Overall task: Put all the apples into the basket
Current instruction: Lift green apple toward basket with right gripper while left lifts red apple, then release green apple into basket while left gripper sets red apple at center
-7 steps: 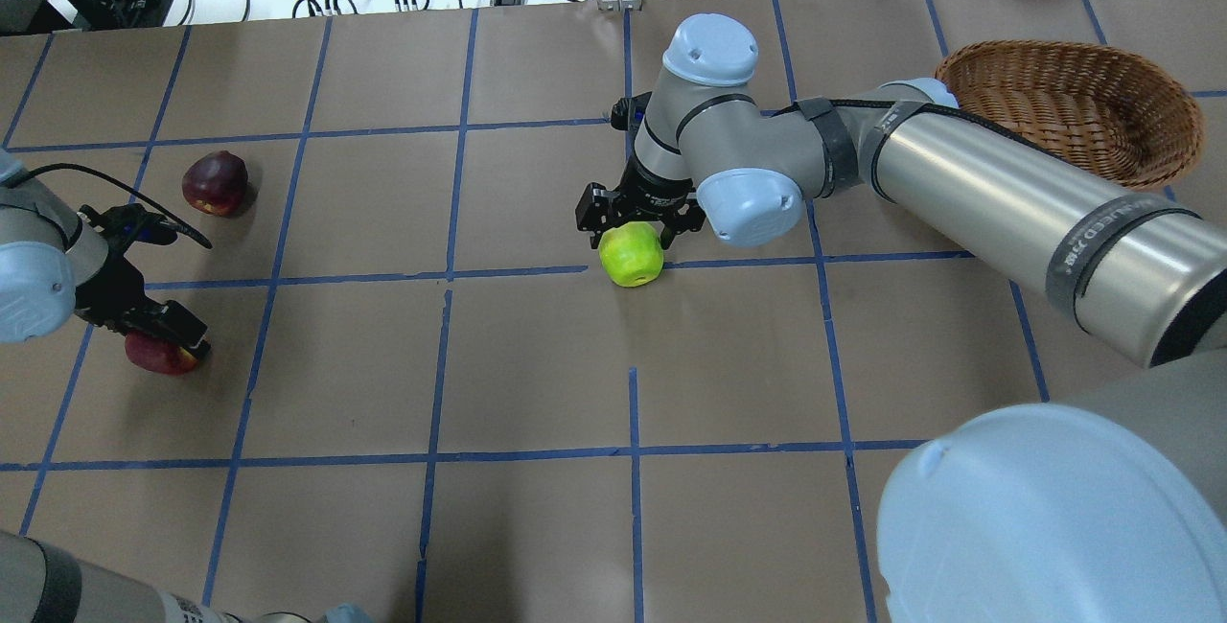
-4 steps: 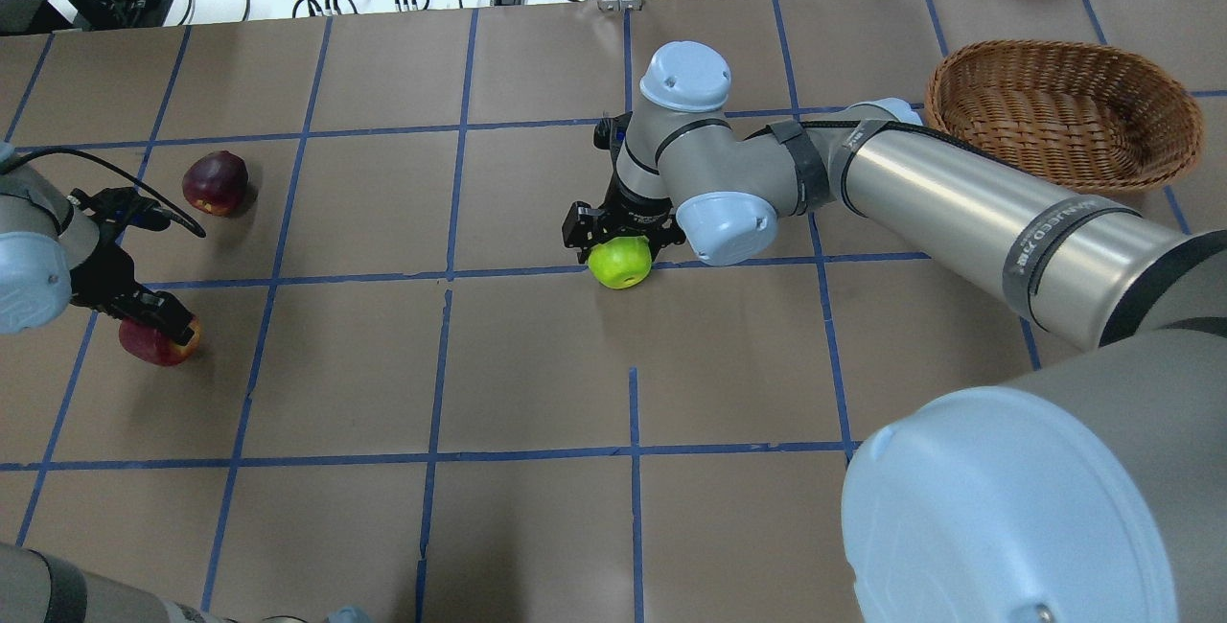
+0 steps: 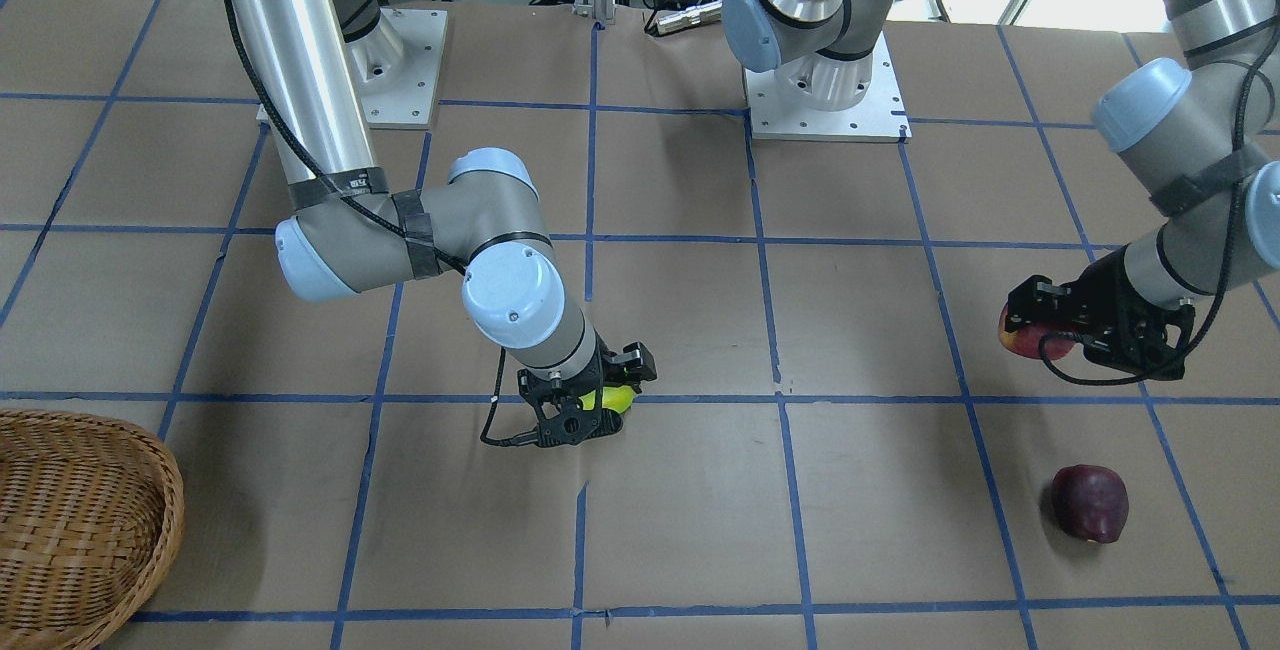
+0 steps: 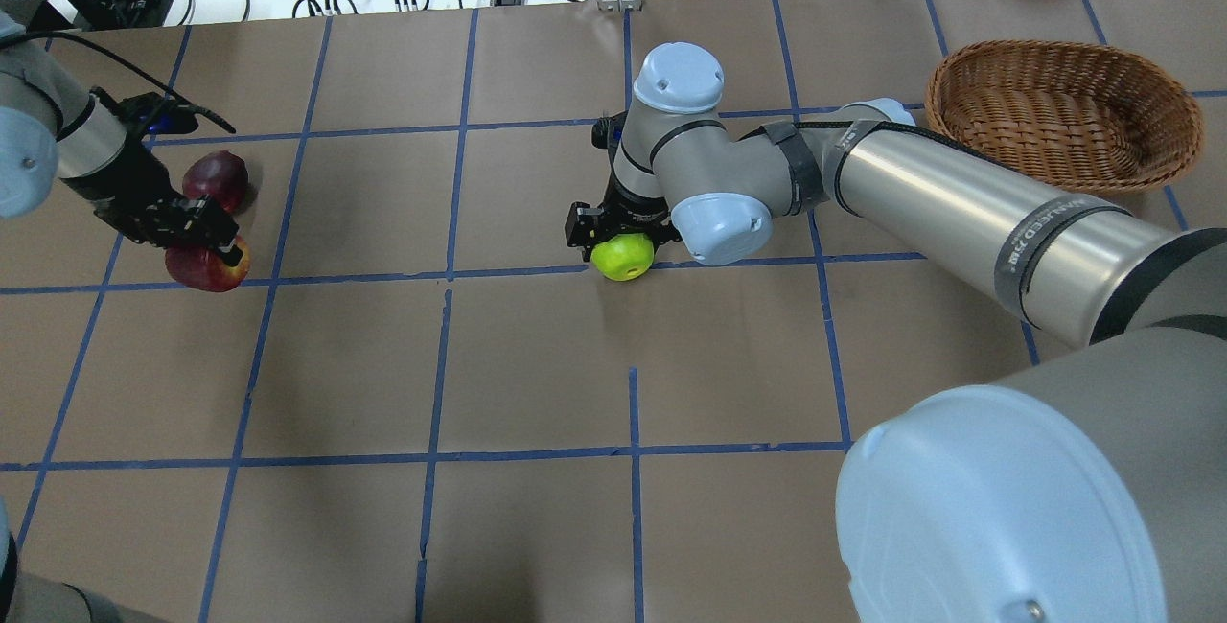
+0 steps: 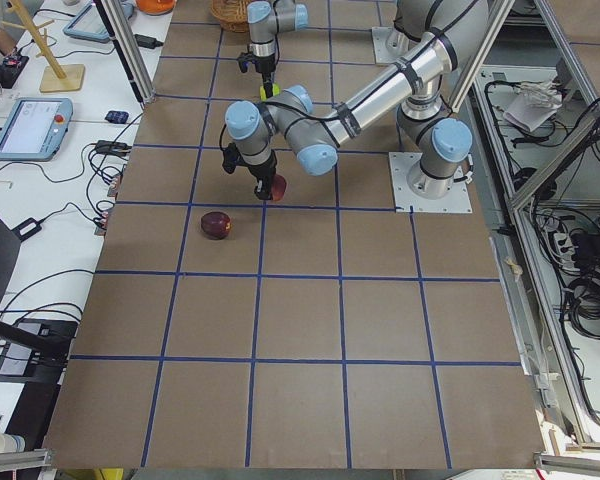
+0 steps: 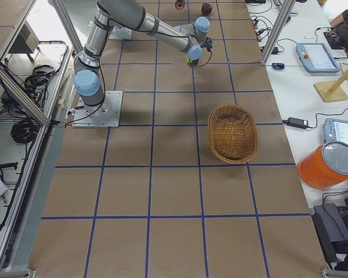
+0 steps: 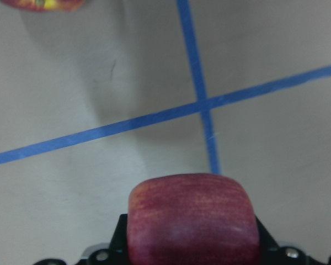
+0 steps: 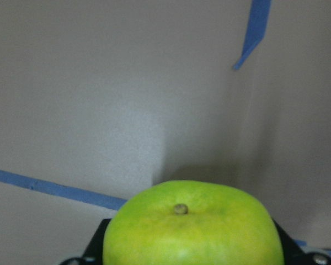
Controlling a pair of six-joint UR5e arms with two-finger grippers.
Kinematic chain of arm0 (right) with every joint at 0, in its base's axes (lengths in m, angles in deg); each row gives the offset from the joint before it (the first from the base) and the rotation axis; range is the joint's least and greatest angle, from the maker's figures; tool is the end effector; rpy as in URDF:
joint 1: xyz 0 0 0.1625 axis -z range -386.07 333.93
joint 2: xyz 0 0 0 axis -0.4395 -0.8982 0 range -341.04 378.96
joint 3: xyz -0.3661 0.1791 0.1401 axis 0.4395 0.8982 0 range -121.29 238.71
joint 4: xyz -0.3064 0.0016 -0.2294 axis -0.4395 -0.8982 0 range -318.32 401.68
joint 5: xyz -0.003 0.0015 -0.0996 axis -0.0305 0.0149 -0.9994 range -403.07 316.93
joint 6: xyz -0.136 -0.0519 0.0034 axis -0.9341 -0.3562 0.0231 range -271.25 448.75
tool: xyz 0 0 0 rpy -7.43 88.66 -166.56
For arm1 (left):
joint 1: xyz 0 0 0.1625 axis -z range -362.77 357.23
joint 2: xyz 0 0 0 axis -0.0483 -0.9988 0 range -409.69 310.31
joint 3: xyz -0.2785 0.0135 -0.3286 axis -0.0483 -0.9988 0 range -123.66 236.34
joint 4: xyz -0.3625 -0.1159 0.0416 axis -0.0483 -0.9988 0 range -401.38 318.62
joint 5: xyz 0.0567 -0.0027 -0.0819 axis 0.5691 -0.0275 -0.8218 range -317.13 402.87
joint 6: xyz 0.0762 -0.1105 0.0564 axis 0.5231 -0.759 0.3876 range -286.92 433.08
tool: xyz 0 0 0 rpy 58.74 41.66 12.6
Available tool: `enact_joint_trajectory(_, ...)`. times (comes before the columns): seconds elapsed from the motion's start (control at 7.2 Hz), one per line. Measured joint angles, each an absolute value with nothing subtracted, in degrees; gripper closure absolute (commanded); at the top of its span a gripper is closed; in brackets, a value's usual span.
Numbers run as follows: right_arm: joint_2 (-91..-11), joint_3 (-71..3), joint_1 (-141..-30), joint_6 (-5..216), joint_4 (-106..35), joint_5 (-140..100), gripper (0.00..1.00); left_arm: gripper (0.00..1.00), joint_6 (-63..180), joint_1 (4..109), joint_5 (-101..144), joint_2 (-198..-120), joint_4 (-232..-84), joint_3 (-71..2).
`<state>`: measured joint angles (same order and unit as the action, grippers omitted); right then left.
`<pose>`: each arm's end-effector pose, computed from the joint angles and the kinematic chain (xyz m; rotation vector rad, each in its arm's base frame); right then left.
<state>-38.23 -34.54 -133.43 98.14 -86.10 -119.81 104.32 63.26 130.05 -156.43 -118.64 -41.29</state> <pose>0.3462 -0.5492 0.1749 -0.2073 2.9018 0.0352 0.0828 -0.5317 0.2645 -0.1823 -2.9895 -0.2360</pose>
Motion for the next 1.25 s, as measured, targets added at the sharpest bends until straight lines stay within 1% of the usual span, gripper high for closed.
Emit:
enact_joint_trajectory(0.28,-43.8,-33.6,-129.9,97.7,-81.8,-121.7,1.0,1.0,88.9,71.2,125.3,-156.1,-120.3,-39.4)
enact_joint_trajectory(0.56,-48.9,-27.9,-118.5,93.5,-69.2,-124.6,1.0,1.0,76.2,80.2,121.4,-156.9,-117.9,-39.1)
enact_joint_trajectory(0.69,-49.5,-24.3,-112.4,88.8,-64.4,-128.7,1.0,1.0,69.3,86.3,120.4,-158.0,-112.0,-39.5)
enact_joint_trajectory(0.97,-47.8,-20.1,-102.5,75.9,-61.6,-136.8,1.0,1.0,53.9,98.6,119.8,-162.9,-96.7,-40.7)
enact_joint_trajectory(1.11,-45.8,-19.5,-98.6,70.5,-62.9,-139.2,1.0,0.82,50.0,102.1,119.8,-165.3,-92.1,-41.0)
enact_joint_trajectory(1.25,-43.0,-19.3,-95.4,65.8,-66.6,-141.1,1.0,0.01,48.0,104.0,120.0,-167.1,-90.0,-41.2)
